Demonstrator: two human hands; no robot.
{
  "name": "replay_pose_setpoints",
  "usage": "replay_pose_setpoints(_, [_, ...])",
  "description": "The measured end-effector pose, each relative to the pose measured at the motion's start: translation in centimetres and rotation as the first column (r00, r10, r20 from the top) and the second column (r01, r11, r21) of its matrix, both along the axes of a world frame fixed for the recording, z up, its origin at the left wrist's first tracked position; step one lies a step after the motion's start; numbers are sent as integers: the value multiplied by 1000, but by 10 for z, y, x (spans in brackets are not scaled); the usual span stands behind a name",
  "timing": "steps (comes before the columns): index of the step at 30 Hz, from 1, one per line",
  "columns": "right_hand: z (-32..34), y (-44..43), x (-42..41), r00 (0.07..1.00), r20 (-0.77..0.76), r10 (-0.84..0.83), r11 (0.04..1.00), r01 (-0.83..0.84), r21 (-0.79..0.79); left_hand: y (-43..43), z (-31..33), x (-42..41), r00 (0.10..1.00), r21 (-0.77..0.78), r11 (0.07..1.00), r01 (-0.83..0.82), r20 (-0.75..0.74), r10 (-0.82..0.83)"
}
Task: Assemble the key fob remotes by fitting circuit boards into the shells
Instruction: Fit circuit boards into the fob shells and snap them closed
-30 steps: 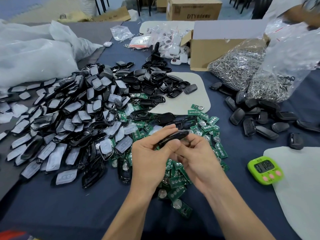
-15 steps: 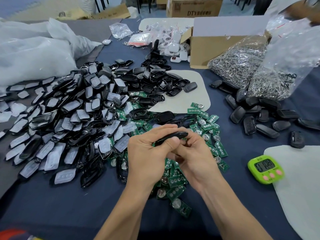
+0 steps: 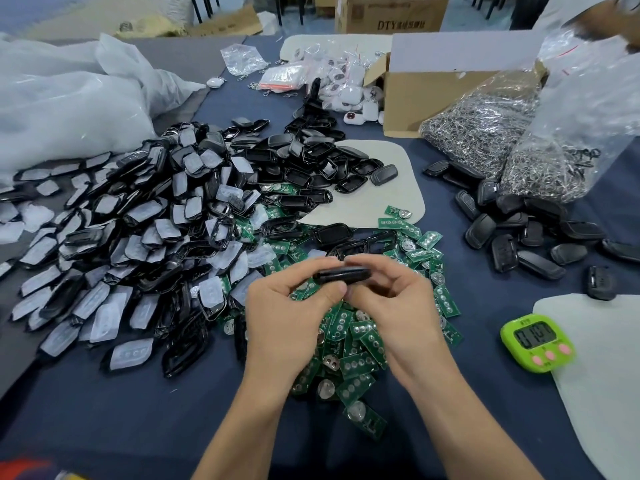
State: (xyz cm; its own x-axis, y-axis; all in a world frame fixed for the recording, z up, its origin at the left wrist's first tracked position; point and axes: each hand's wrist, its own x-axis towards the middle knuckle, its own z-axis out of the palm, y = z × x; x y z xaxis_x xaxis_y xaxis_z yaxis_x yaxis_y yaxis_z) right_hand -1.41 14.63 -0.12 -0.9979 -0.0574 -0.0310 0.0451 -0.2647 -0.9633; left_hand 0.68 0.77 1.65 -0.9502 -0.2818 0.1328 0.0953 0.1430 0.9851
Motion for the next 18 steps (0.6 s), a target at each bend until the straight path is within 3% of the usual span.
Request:
replay_pose_setpoints(3, [1, 5, -3, 998, -54, 14, 999, -12, 36, -5, 3, 2, 1000, -133, 991, -28, -18, 26])
replay_pose_setpoints(8, [2, -3, -2, 952, 127, 278, 903, -214, -372, -6, 2, 0, 991, 19, 999, 41, -125, -38])
replay_pose_setpoints(12, [5, -13, 2, 937, 114, 330, 891, -270, -365, -9, -3, 2, 984, 29, 997, 77, -160, -71])
replay_pose_setpoints(18, [0, -18, -1, 917, 79, 391, 908, -371, -193, -12, -7, 1, 988, -70, 997, 38, -145, -48])
